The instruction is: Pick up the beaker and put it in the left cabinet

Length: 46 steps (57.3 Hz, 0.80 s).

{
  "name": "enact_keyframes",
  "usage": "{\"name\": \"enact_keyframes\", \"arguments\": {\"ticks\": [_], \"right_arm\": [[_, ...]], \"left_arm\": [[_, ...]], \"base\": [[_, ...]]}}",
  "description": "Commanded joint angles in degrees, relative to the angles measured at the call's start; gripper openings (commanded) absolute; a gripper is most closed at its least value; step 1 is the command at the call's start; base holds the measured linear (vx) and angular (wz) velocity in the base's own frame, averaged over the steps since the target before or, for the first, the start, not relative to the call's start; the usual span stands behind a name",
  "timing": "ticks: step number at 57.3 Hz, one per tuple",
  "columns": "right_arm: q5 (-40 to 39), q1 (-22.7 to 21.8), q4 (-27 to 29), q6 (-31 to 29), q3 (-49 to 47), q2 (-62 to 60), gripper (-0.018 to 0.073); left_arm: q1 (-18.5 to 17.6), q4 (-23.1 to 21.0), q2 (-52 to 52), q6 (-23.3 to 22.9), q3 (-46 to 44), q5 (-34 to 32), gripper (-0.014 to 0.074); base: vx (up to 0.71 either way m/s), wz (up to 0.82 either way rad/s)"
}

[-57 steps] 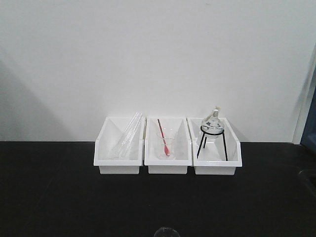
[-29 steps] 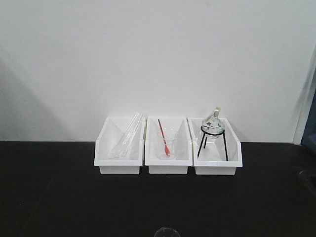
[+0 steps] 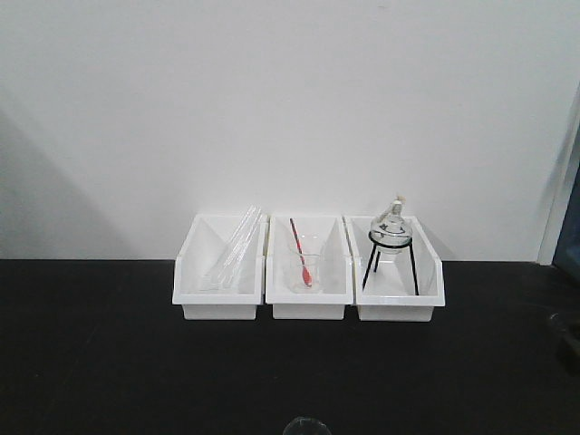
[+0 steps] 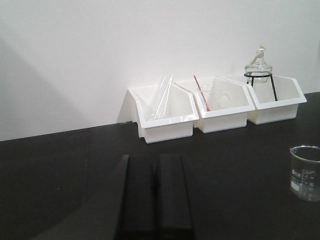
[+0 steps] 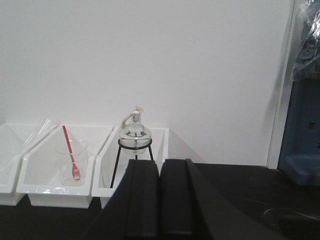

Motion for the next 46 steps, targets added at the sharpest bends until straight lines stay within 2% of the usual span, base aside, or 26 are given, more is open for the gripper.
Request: {"name": "enact_keyframes", "arguments": {"ticks": [1,9,17,23,32,38,46], "right_arm": [[-5.65,-0.27,0.0,-0.49,-2.15,0.03,0.0008],[-5.52,-0.27,0.0,-0.49,-2.15,0.03,0.0062],[-5.45,-0.27,0.0,-0.49,-2.15,0.03,0.0176],[-5.4,-0.27,0.0,-0.21,-2.15,0.03,0.0308],[-5.08,-0.27,0.0,0.82,-2.15,0.03,0.0595],[-5.51,-0.27,0.0,0.76,-2.15,0.03,0.0727],[-5.51,-0.21,0.7,2.29,-2.15,0.03,0.0725]], "left_arm": [[-0.32,-0.47,-1.05,-0.19,0.94,-4.78,0.0001],[-0.32,-0.47,-1.05,-0.19,0.94,-4.78,0.0001],[-0.32,-0.47,-1.05,-0.19,0.94,-4.78,0.0001],[-0.32,-0.47,-1.05,-0.19,0.94,-4.78,0.0001],[-0.32,-0.47,-1.05,-0.19,0.94,-4.78,0.0001],[-0.32,-0.47,-1.05,-0.19,0.94,-4.78,0.0001],[-0.32,-0.47,-1.05,-0.19,0.94,-4.78,0.0001]], "base": [[0.0,0.0],[0.0,0.0],[0.0,0.0],[0.0,0.0],[0.0,0.0],[0.0,0.0],[0.0,0.0]]}}
